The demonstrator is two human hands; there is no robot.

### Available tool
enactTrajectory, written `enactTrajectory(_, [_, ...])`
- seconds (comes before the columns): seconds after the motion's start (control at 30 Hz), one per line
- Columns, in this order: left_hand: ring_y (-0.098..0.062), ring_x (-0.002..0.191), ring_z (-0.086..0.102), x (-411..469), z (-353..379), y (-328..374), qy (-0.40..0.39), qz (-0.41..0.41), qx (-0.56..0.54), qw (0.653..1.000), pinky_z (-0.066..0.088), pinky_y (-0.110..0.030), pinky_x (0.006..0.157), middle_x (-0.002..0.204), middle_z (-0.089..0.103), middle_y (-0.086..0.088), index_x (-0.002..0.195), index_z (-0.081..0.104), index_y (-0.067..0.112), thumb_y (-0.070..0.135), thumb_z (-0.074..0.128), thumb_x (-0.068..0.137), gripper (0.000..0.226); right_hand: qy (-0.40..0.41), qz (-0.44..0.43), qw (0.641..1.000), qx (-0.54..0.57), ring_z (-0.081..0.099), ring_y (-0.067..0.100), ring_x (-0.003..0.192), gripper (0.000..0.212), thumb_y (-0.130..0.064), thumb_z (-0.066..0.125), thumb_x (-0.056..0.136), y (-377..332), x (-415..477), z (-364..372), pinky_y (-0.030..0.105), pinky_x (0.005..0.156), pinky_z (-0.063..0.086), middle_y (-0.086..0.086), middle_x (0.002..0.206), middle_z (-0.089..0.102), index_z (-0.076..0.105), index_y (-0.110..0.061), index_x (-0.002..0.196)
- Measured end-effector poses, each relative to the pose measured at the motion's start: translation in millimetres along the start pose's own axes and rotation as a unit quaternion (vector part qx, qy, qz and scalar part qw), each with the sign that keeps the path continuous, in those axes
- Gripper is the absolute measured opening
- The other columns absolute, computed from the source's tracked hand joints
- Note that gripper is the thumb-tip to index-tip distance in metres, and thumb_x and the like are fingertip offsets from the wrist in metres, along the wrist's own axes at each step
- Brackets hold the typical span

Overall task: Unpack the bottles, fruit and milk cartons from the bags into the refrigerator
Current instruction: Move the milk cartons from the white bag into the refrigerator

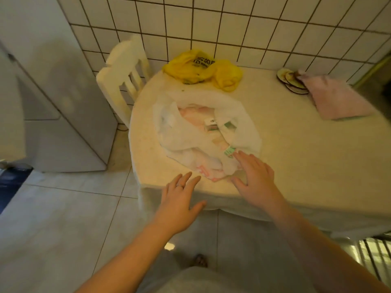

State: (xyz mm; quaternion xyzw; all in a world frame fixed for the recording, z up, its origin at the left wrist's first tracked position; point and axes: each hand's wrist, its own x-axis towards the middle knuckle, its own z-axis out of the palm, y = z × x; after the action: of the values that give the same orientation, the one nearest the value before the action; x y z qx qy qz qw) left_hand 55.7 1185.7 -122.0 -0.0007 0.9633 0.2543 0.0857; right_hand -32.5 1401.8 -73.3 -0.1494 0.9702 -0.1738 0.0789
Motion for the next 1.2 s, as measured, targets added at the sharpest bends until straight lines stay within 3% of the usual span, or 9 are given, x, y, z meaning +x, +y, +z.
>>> enactTrajectory(0.23, [-0.024, 0.153, -0.001, 59, 9, 41, 0.041, 0.074, 0.028, 0.996, -0.002, -0.044, 0.123, 0.167, 0.008, 0.002, 0.155, 0.019, 0.033, 0.061, 0.054, 0.091, 0.078, -0.007, -0.104, 0.986, -0.131, 0.009, 0.023, 0.151, 0.071, -0.020, 0.054, 0.094, 51, 73, -50, 0.047, 0.117, 0.012, -0.008, 0.164, 0.015, 0.022, -0.039, 0.154])
enactTrajectory(0.37, [-0.027, 0.153, -0.002, 117, 19, 55, -0.013, 0.093, 0.072, 0.993, -0.007, -0.050, 0.122, 0.166, 0.010, 0.000, 0.156, 0.016, 0.029, 0.062, 0.055, 0.089, 0.084, -0.115, -0.206, 0.918, -0.319, -0.013, 0.030, 0.151, 0.097, 0.006, 0.049, 0.086, 60, 126, -62, 0.055, 0.119, 0.003, -0.003, 0.165, -0.015, 0.005, -0.048, 0.153])
enactTrajectory(0.47, [-0.026, 0.153, 0.001, 155, 28, 57, -0.084, 0.101, 0.096, 0.987, -0.009, -0.053, 0.122, 0.165, 0.018, 0.000, 0.156, 0.019, 0.029, 0.059, 0.055, 0.090, 0.080, -0.168, -0.271, 0.858, -0.403, -0.019, 0.036, 0.150, 0.097, 0.004, 0.055, 0.087, 65, 166, -57, 0.061, 0.118, 0.000, 0.004, 0.164, -0.022, 0.005, -0.045, 0.155])
enactTrajectory(0.6, [-0.026, 0.151, 0.014, 181, 32, 52, -0.161, 0.093, 0.102, 0.977, 0.003, -0.059, 0.122, 0.164, 0.023, -0.002, 0.157, 0.018, 0.030, 0.052, 0.055, 0.093, 0.077, -0.198, -0.337, 0.792, -0.469, -0.019, 0.041, 0.149, 0.084, -0.008, 0.055, 0.093, 79, 220, -36, 0.064, 0.116, -0.004, 0.008, 0.164, -0.020, 0.012, -0.044, 0.155])
enactTrajectory(0.77, [-0.032, 0.133, 0.040, 200, 32, 45, -0.189, 0.088, 0.122, 0.970, 0.029, -0.051, 0.112, 0.153, 0.041, -0.005, 0.153, 0.025, 0.032, 0.041, 0.056, 0.094, 0.067, -0.249, -0.369, 0.752, -0.486, -0.019, 0.040, 0.149, 0.072, -0.019, 0.059, 0.094, 93, 265, -8, 0.065, 0.114, -0.011, 0.003, 0.166, -0.015, 0.026, -0.048, 0.150])
enactTrajectory(0.9, [-0.030, 0.123, 0.049, 207, 36, 41, -0.200, 0.060, 0.115, 0.971, 0.037, -0.044, 0.097, 0.138, 0.055, -0.005, 0.143, 0.044, 0.031, 0.041, 0.054, 0.096, 0.049, -0.264, -0.356, 0.752, -0.487, 0.009, 0.030, 0.152, 0.041, -0.024, 0.052, 0.096, 109, 282, -5, 0.060, 0.117, -0.004, -0.002, 0.163, 0.022, 0.053, -0.037, 0.134])
enactTrajectory(1.0, [-0.030, 0.118, 0.052, 205, 39, 48, -0.171, 0.029, 0.110, 0.979, 0.037, -0.041, 0.093, 0.133, 0.059, -0.005, 0.143, 0.043, 0.032, 0.034, 0.053, 0.096, 0.049, -0.203, -0.365, 0.789, -0.450, 0.047, 0.027, 0.135, 0.027, -0.022, 0.054, 0.089, 137, 294, -18, 0.057, 0.117, 0.010, 0.001, 0.129, 0.062, 0.065, -0.026, 0.114])
enactTrajectory(1.1, [-0.029, 0.118, 0.052, 206, 46, 61, -0.148, -0.003, 0.088, 0.985, 0.037, -0.039, 0.094, 0.137, 0.057, -0.005, 0.149, 0.036, 0.034, 0.032, 0.049, 0.096, 0.055, -0.148, -0.353, 0.825, -0.415, 0.066, 0.029, 0.109, 0.028, -0.027, 0.077, 0.068, 174, 303, -34, 0.058, 0.108, 0.033, 0.005, 0.106, 0.072, 0.071, -0.022, 0.095])
enactTrajectory(1.2, [-0.028, 0.119, 0.051, 206, 56, 79, -0.114, -0.035, 0.075, 0.990, 0.036, -0.037, 0.095, 0.143, 0.054, -0.003, 0.151, 0.032, 0.041, 0.031, 0.046, 0.096, 0.058, -0.150, -0.303, 0.851, -0.402, 0.056, 0.027, 0.127, 0.035, -0.028, 0.068, 0.079, 210, 306, -45, 0.056, 0.113, 0.026, 0.003, 0.132, 0.064, 0.067, -0.024, 0.114])
